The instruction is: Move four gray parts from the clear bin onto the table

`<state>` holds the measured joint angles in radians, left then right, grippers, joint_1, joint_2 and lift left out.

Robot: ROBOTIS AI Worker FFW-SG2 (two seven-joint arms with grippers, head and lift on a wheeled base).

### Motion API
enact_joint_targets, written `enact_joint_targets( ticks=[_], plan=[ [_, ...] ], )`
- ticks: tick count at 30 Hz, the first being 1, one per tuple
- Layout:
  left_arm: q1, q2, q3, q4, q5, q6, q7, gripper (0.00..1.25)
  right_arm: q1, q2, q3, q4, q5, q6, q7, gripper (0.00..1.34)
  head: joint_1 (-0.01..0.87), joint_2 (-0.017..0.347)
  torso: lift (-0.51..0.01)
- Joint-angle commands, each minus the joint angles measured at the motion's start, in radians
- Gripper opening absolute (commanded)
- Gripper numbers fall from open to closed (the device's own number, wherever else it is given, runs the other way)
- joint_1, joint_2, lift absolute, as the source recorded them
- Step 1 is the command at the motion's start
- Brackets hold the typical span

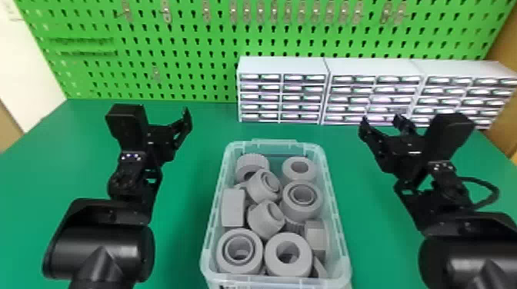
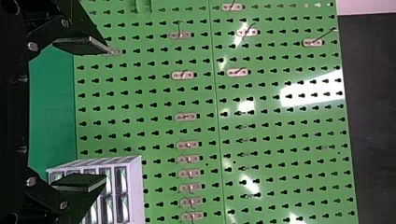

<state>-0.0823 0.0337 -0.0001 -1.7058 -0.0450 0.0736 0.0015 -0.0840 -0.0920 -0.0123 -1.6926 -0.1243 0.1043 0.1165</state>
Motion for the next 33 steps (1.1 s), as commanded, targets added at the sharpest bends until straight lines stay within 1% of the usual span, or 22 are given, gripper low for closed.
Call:
enact_joint_targets(
  ticks=[1, 23, 29, 33],
  plan=[
    [0.001, 0.000, 0.000, 0.000, -0.001, 0.000, 0.000, 0.96, 0.001, 0.000, 0.000, 0.001, 0.000, 0.000, 0.000, 0.82, 0.693, 0.072, -0.052],
    [0.003, 0.000, 0.002, 0.000, -0.001, 0.000, 0.003, 0.96, 0.003, 0.002, -0.005, -0.002, 0.000, 0.003, 0.000, 0.82, 0.693, 0.072, -0.052],
    [0.001, 0.000, -0.003, 0.000, 0.001, 0.000, 0.008, 0.96, 0.004, -0.012, -0.003, -0.010, -0.008, 0.035, 0.000, 0.82, 0.693, 0.072, -0.052],
    [0.004, 0.000, -0.003, 0.000, -0.001, 0.000, 0.011, 0.96, 0.000, -0.008, -0.006, -0.024, -0.011, 0.077, 0.000, 0.82, 0.693, 0.072, -0.052]
  ],
)
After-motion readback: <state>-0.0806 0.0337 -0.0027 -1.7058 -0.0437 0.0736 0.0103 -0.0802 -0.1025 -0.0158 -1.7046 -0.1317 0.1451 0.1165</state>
